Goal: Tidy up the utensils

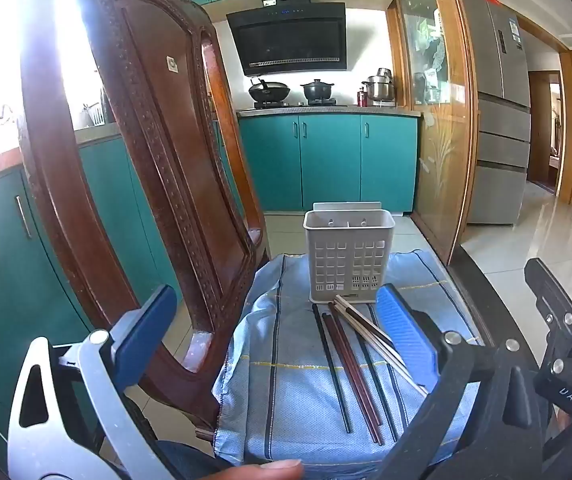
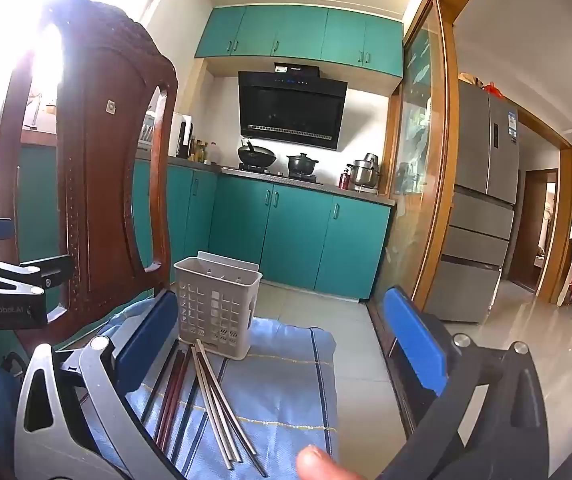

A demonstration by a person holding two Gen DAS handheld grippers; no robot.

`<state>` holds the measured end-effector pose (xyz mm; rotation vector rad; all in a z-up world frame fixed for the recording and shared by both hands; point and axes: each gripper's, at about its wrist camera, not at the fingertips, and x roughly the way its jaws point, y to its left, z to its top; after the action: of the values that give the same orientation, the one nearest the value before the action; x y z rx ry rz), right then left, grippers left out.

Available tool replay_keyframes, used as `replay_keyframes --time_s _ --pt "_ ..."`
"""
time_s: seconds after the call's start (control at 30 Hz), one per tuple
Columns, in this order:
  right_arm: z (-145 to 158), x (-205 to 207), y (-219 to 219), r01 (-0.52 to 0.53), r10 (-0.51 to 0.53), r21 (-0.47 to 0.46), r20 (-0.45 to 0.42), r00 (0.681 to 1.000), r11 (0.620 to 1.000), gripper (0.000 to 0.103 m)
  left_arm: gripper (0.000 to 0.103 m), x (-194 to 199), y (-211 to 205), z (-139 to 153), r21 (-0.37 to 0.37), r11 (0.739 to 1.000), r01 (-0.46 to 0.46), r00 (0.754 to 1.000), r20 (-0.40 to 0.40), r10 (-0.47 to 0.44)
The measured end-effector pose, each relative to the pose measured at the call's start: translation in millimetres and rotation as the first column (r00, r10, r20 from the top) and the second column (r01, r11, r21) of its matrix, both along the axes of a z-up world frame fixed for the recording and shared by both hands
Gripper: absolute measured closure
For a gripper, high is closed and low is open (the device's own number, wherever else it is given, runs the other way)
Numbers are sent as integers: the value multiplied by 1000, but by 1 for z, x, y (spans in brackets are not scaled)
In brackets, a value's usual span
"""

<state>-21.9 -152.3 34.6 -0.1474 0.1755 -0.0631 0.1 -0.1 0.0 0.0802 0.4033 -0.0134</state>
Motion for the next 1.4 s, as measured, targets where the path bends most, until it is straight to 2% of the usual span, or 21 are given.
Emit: replay_keyframes --time_s 1.4 --pt "2 -3 -2 1 -1 -5 19 1000 1000 3 4 1 -7 -2 10 1000 6 1000 0 -6"
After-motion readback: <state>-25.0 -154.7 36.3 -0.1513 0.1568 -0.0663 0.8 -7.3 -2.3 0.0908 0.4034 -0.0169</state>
